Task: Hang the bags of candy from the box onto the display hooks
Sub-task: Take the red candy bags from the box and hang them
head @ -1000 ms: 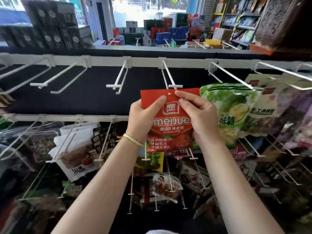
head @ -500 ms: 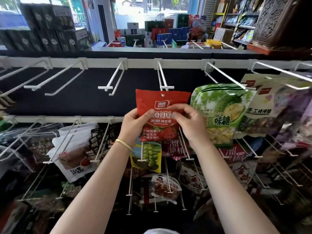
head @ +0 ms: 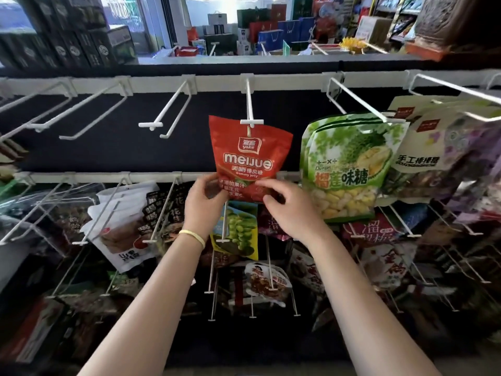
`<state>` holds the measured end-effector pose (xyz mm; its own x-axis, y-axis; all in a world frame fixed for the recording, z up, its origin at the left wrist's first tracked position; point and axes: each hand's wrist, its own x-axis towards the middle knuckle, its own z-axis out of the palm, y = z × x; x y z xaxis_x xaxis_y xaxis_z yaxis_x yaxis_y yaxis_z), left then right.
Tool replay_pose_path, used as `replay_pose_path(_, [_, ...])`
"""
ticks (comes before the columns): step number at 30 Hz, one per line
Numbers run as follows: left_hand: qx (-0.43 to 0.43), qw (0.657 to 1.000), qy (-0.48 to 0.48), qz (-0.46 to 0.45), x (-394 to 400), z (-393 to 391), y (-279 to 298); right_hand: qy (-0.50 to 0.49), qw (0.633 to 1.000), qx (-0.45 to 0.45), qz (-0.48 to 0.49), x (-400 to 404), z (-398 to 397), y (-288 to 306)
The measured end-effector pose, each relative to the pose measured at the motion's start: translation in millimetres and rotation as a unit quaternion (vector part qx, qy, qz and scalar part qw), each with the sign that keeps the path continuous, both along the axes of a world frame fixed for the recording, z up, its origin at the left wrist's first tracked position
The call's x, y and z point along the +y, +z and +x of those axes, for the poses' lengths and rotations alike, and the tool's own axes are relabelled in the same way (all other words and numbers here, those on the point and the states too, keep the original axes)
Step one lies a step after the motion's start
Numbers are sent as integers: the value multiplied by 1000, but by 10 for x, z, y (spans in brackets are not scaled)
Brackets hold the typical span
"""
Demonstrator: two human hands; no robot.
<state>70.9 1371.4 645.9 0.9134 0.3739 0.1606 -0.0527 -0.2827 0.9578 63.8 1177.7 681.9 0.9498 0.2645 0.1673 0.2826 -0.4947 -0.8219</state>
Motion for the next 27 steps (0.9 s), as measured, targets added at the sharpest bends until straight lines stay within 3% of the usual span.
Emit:
replay_pose_path(3, [49,996,25,64,131,-118,-108,33,979,69,-191,22,-92,-25])
replay_pose_path(5, [74,994,0,78,239,-203,-121,57,964,111,-233,91,-168,-42])
replay_pose_path(11, [88,980,-61,166,845,-667,-96,78,976,114,-166,830,-536,-48])
replay_pose_path(18, [152,947,-119,259,2606,-1584,-157,110,983,68,-128,2638,-1120,-117])
replay_pose_path(21, [191,945,-115,239,3452,-1973,-158,150,978,80,-120,3470,-1404,-162])
replay_pose_path(27, [151,970,-42,189,4638,-2452,-100,202,969,102,-98,4784,-1683,-207])
